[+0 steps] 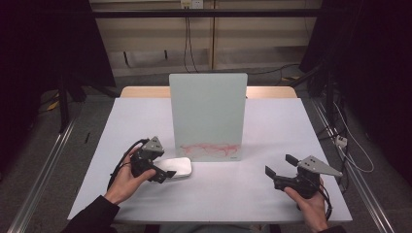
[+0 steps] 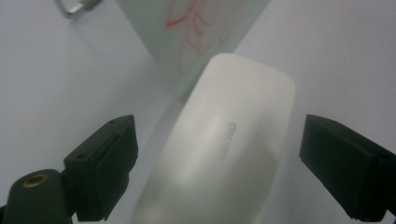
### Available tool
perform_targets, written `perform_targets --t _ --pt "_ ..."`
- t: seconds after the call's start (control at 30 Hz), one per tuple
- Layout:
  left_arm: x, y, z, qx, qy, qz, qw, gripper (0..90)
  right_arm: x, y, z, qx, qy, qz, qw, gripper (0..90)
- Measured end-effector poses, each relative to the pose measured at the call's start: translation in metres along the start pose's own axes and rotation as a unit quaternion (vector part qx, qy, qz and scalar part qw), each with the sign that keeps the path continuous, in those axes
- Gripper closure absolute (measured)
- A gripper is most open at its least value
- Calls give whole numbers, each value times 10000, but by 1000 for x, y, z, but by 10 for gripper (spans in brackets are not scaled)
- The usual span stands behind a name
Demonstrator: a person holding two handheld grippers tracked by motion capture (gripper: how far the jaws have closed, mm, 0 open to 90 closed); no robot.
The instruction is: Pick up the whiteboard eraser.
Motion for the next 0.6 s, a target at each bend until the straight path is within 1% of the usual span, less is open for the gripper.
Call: perform_targets --t 0.07,0.1,0.17,0.2,0.27,0.3,0.33,0.37,0.4,0.53,0.57,0.6 --pt "2 1 -2 -31 -23 -80 10000 100 0 0 0 -4 -3 -3 10000 103" --pt "3 2 -3 -6 -52 -90 9999 100 0 0 0 10 3 -4 10000 103" --pt "3 3 -4 190 -130 -152 9996 96 0 0 0 12 2 -7 10000 103" --pt "5 4 -5 231 -120 -193 9995 108 0 0 0 20 7 -10 10000 103" --pt "7 3 -6 406 -204 -311 9985 130 0 0 0 25 20 -15 10000 103" --pt "9 4 -4 381 -269 -309 9984 157 0 0 0 25 27 -12 10000 103" --pt "10 3 -3 447 -337 -313 9979 157 0 0 0 25 27 -12 10000 103" --pt "10 3 -2 496 -377 -323 9975 191 0 0 0 45 31 -14 10000 103" --pt "11 3 -2 555 -410 -373 9969 191 0 0 0 45 31 -14 10000 103" --pt "16 3 -1 634 -396 -434 9963 183 0 0 -1 62 44 -21 10000 102" --pt "17 2 -1 640 -436 -483 9958 174 0 0 -1 59 43 -24 10000 102" --pt "19 3 -1 660 -433 -489 9957 177 0 0 -1 64 44 -21 10000 102"
Point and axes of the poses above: each handheld gripper's, and its own axes: x roughly forward along the jaws, y roughly out of its top, z roughly to its right, the point moved 8 cm from there along x, roughly forward along the jaws, and after that the axes turned 5 degrees about z, right-handed, at the moved point
